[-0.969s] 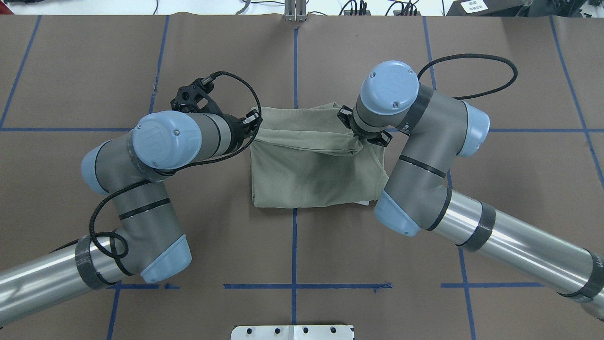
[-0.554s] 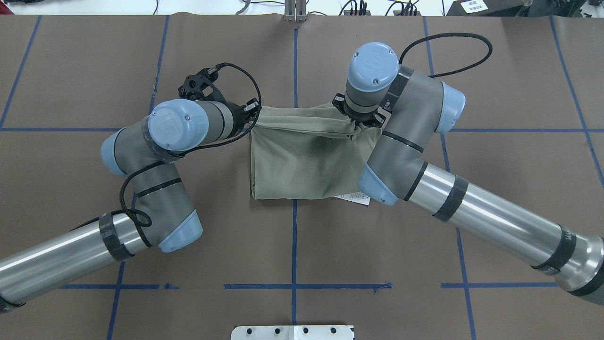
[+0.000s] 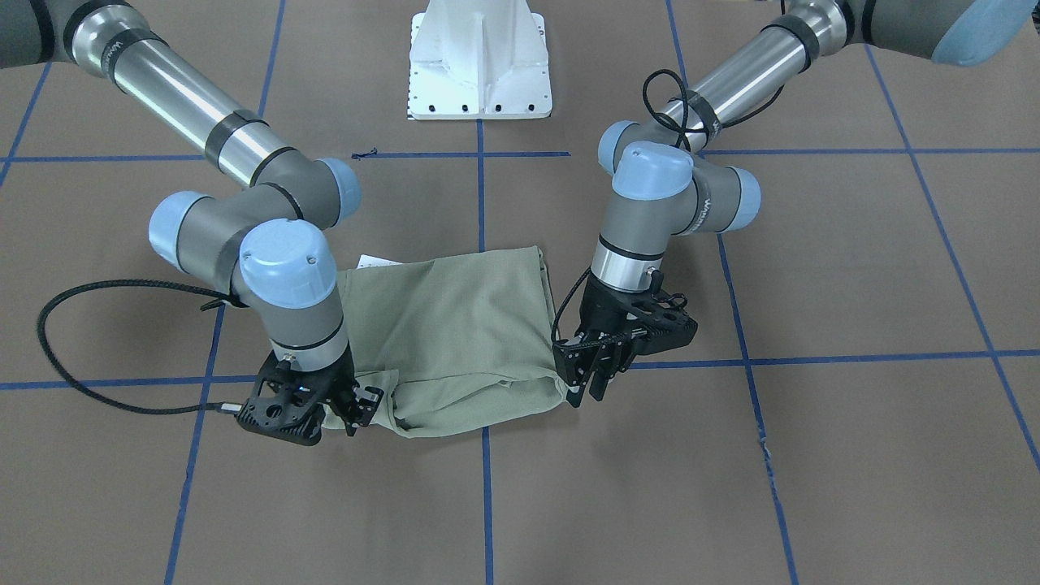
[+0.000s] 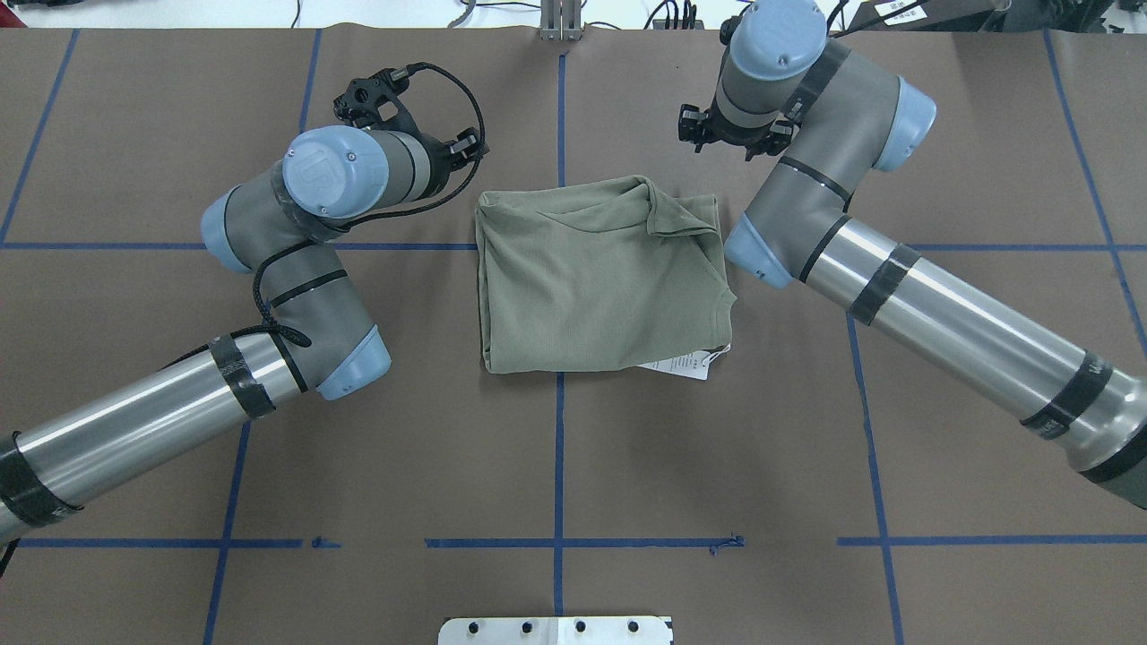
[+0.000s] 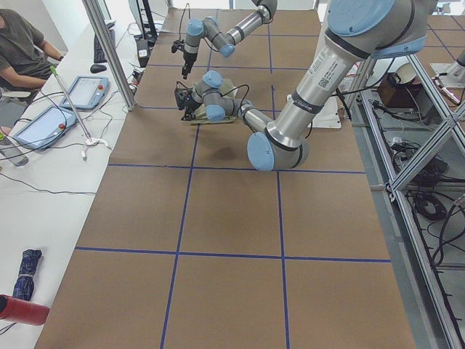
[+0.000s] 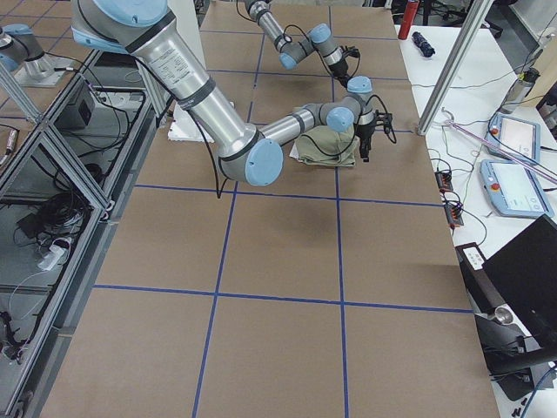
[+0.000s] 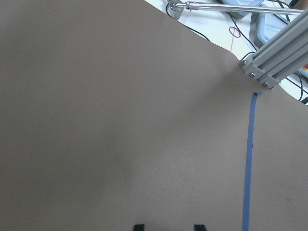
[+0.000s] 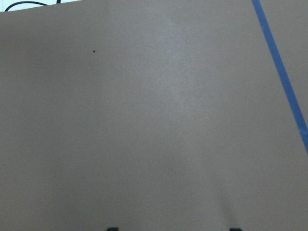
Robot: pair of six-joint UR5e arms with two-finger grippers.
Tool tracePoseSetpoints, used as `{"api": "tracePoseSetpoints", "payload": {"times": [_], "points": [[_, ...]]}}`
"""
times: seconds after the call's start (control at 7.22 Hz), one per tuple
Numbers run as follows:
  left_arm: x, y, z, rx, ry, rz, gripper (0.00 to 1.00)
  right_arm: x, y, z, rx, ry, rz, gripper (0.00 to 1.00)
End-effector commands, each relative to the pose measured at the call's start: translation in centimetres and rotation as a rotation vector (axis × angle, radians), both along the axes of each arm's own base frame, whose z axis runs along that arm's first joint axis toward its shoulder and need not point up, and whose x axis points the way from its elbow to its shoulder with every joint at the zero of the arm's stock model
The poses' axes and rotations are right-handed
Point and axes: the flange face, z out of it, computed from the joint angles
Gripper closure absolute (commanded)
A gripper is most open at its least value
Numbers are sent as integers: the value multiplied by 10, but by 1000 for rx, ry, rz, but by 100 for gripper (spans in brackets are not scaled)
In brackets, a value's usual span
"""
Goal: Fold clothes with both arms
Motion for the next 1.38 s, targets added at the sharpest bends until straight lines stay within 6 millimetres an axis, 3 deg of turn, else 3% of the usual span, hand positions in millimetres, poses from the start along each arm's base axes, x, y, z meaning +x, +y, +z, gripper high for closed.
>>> {"api": "tracePoseSetpoints", "payload": {"times": [0.0, 0.14, 0.28, 0.42, 0.55, 0.69, 0.83, 0.97, 1.25], "points": [[-34, 12, -7, 32, 32, 111, 0, 21, -3, -11, 21, -32, -22, 0], [-58, 34, -2, 65, 46, 169, 0, 17, 27, -17, 41, -64, -33, 0], [-76, 45, -13, 98, 60, 169, 0, 13, 67, -13, 31, -103, -28, 0], [-82, 51, -11, 101, 65, 170, 0, -4, 99, -23, -9, -130, 8, 3], [-86, 54, -7, 100, 64, 170, 0, -33, 139, -37, -34, -104, 21, 95], [-86, 54, -3, 95, 62, 170, 0, -60, 171, -46, -57, -56, 6, 100], [-87, 55, -3, 92, 66, 166, 0, -84, 189, -46, -53, -37, -6, 100], [-87, 55, -3, 90, 69, 163, 0, -92, 186, -45, -56, -26, -6, 100], [-88, 55, -1, 86, 69, 157, 0, -128, 161, -68, -72, -11, 2, 100]]}}
